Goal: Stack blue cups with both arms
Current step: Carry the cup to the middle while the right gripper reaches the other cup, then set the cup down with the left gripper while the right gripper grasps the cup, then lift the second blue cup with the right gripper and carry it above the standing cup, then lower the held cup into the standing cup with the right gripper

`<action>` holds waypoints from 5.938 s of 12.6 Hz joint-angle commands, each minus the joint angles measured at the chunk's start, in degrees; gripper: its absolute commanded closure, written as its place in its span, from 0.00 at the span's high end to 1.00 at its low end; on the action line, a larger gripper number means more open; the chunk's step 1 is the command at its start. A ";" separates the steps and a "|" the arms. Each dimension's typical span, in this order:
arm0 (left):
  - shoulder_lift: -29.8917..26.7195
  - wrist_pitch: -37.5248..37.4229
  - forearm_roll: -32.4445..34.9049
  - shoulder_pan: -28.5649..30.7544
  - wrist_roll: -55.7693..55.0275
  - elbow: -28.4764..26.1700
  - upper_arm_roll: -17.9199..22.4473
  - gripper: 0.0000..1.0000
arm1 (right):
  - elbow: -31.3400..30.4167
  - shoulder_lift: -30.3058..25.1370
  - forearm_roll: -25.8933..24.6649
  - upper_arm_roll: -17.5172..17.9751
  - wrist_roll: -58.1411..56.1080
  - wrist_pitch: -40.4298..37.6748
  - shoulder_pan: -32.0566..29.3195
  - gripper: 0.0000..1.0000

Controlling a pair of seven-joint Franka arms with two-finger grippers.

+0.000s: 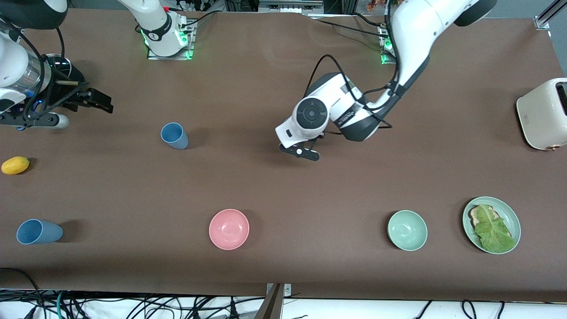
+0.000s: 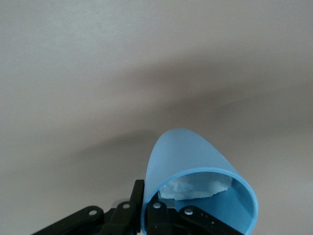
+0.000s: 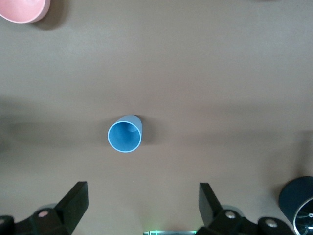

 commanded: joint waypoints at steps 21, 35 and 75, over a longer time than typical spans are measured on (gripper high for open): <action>-19.47 -16.07 8.25 15.32 5.05 1.61 1.03 1.00 | -30.01 9.53 0.05 1.20 -7.78 38.93 2.57 0.99; -22.11 -15.81 -0.63 38.90 32.24 2.66 1.82 1.00 | -32.30 9.44 0.05 1.99 -6.81 40.07 2.57 0.00; -44.27 -4.73 -11.70 18.95 36.19 -20.37 31.79 1.00 | 18.68 31.94 6.11 4.10 60.78 18.36 38.17 0.00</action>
